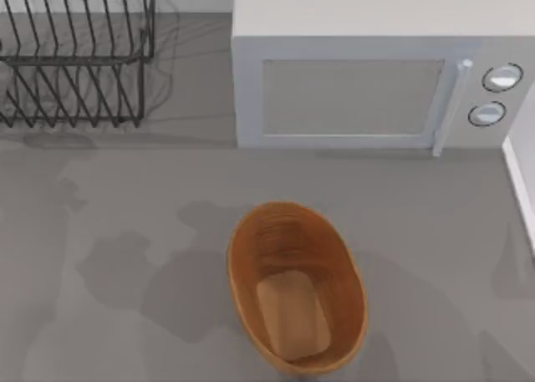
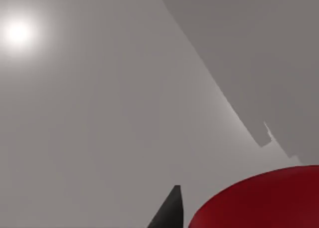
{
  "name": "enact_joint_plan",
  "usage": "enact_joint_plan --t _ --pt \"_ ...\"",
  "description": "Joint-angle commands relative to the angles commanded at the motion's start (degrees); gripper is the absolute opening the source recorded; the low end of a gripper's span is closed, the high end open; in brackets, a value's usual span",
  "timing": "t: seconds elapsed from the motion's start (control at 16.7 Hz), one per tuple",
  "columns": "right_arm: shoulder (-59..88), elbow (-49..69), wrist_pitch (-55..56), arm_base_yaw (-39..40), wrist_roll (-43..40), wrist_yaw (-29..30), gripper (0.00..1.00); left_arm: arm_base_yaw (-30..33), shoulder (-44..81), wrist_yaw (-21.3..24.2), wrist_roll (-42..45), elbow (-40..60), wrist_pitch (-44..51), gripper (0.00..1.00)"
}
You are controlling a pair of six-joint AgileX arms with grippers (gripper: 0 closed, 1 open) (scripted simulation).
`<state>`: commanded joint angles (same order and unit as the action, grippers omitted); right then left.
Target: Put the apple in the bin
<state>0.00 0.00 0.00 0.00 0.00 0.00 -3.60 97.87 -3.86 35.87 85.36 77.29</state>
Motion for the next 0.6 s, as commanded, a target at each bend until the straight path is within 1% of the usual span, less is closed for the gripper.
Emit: enact_joint_plan --t 0.12,0.3,0.42,0.6 --pt "0.0 0.0 0.0 0.0 0.0 0.0 1.0 2.94 0.37 -1.04 -7.56 1.38 -0.85 0.0" --pt "0.0 0.0 0.0 0.0 0.0 0.0 1.0 8.7 1.16 -2.7 -23.22 3.58 -2.18 0.0" --pt "0.0 0.0 0.0 0.0 0.0 0.0 1.0 13.2 2.01 -3.72 -36.11 4.98 -2.83 0.0" --pt "0.0 0.0 0.0 0.0 0.0 0.0 1.0 20.46 3.91 -4.84 -58.06 6.84 -3.18 0.0"
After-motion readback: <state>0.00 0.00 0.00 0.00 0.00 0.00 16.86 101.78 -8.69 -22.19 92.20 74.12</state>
